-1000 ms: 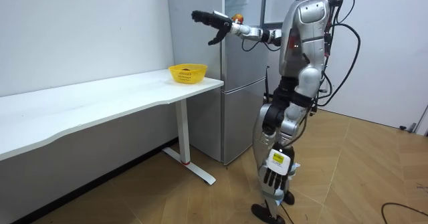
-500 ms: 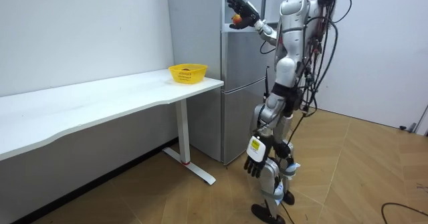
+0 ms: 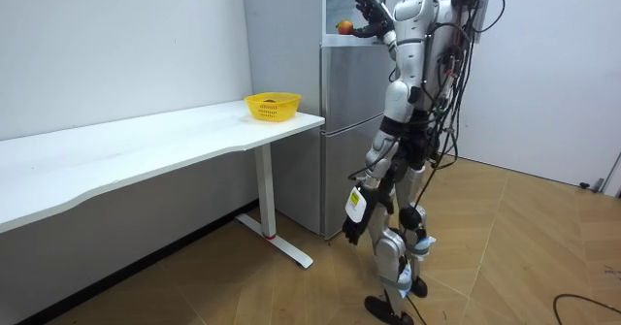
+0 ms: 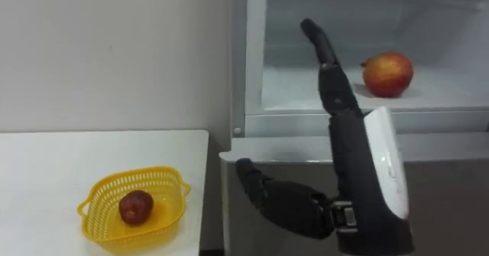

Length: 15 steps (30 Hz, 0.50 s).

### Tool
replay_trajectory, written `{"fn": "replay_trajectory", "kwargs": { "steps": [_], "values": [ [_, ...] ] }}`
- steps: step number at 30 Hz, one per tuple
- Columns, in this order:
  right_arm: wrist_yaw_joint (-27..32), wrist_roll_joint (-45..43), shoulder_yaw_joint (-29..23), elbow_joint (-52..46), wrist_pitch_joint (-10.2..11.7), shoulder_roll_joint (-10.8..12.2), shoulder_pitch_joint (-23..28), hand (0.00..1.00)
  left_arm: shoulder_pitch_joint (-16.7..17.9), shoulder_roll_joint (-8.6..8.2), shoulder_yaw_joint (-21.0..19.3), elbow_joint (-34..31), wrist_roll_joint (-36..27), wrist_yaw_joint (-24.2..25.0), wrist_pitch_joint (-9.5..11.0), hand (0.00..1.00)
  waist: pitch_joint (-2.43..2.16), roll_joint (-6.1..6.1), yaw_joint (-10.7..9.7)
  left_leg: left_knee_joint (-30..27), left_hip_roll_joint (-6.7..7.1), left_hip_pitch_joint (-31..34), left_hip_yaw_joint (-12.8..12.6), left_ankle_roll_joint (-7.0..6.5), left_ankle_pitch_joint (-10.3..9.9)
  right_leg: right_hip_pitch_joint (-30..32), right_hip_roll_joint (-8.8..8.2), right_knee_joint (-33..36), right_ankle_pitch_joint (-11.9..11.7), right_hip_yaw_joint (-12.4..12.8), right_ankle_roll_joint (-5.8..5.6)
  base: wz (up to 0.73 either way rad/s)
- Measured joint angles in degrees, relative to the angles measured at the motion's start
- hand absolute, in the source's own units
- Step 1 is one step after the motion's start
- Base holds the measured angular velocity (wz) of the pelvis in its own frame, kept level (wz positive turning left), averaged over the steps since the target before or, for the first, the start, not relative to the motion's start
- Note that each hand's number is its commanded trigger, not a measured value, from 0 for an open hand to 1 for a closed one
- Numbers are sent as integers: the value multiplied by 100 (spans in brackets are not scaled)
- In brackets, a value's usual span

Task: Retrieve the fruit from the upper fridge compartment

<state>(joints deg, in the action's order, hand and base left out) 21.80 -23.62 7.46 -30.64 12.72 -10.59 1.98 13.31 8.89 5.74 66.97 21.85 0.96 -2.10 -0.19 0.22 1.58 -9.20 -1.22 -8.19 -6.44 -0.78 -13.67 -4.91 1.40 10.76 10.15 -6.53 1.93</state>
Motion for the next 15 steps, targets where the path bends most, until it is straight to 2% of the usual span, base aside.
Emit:
{"fn": "replay_trajectory", "kwargs": {
  "steps": [5,12,15],
  "values": [
    [355,-168,-548,36,31,-29,-3,0,-9,-5,-46,-1,-4,76,14,0,-29,-33,-42,3,-6,-18,-50,2,0,-3,2,-5,0,6,0,-2],
    [809,76,-1156,101,38,-53,-19,0,29,-15,-233,3,0,77,50,0,-25,-220,-46,-18,-10,-47,-129,4,2,-22,-1,-12,0,44,0,-4],
    [827,97,-1222,210,24,-57,-23,0,70,-7,-237,-3,2,76,39,0,3,-300,-77,-22,-4,-53,-129,4,2,-19,-7,-22,2,46,-2,0]
  ]
}}
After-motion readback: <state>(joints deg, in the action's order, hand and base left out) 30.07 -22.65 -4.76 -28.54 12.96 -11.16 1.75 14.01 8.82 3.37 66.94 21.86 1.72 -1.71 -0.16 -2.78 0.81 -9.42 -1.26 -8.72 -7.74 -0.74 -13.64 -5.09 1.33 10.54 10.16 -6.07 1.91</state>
